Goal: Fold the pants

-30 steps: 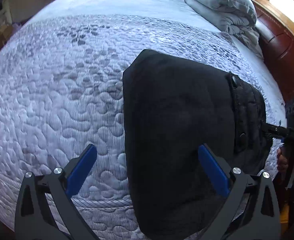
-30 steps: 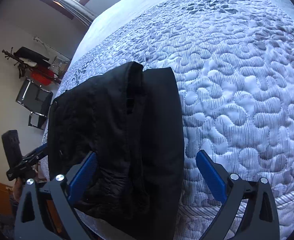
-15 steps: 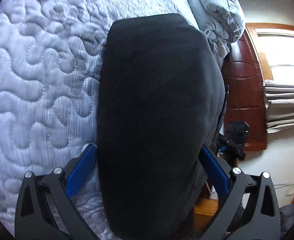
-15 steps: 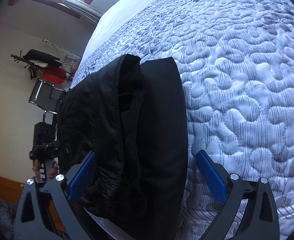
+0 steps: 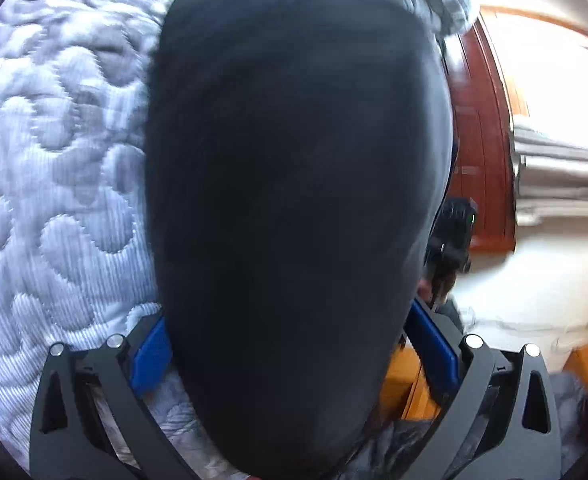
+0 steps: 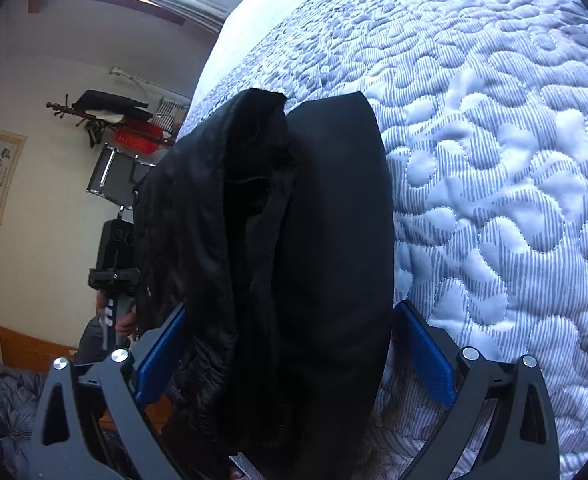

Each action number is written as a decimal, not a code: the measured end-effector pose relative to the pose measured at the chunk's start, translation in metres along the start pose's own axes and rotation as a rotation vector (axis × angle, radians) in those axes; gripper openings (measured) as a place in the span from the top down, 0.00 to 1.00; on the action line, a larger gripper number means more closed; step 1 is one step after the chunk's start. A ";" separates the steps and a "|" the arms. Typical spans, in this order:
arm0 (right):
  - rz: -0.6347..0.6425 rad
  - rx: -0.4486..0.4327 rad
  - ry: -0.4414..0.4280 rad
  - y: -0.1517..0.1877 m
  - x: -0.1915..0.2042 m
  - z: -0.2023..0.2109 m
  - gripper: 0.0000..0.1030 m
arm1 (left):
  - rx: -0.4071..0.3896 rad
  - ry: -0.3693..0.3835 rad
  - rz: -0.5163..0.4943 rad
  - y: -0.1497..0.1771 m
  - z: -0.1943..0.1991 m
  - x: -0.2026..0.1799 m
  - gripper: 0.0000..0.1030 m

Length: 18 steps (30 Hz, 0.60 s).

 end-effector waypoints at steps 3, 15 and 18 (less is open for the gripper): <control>0.015 0.015 -0.012 0.000 0.002 -0.002 0.03 | 0.012 -0.004 0.024 -0.005 -0.006 -0.003 0.03; 0.022 0.049 -0.100 -0.004 -0.001 -0.009 0.03 | 0.144 0.051 0.080 -0.015 -0.036 -0.019 0.03; 0.015 0.046 -0.100 -0.007 -0.002 -0.010 0.03 | 0.135 0.075 0.096 -0.010 -0.036 -0.022 0.03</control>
Point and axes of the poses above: each gripper's, at about its wrist camera, not at the fingertips, and z roughly against the way its jaws point, x to its left, y to its underside, the point moved 3 cm from there along -z, roughly the way its jaws point, and after that the axes turned 6 degrees about -y, right-handed, at the moved point
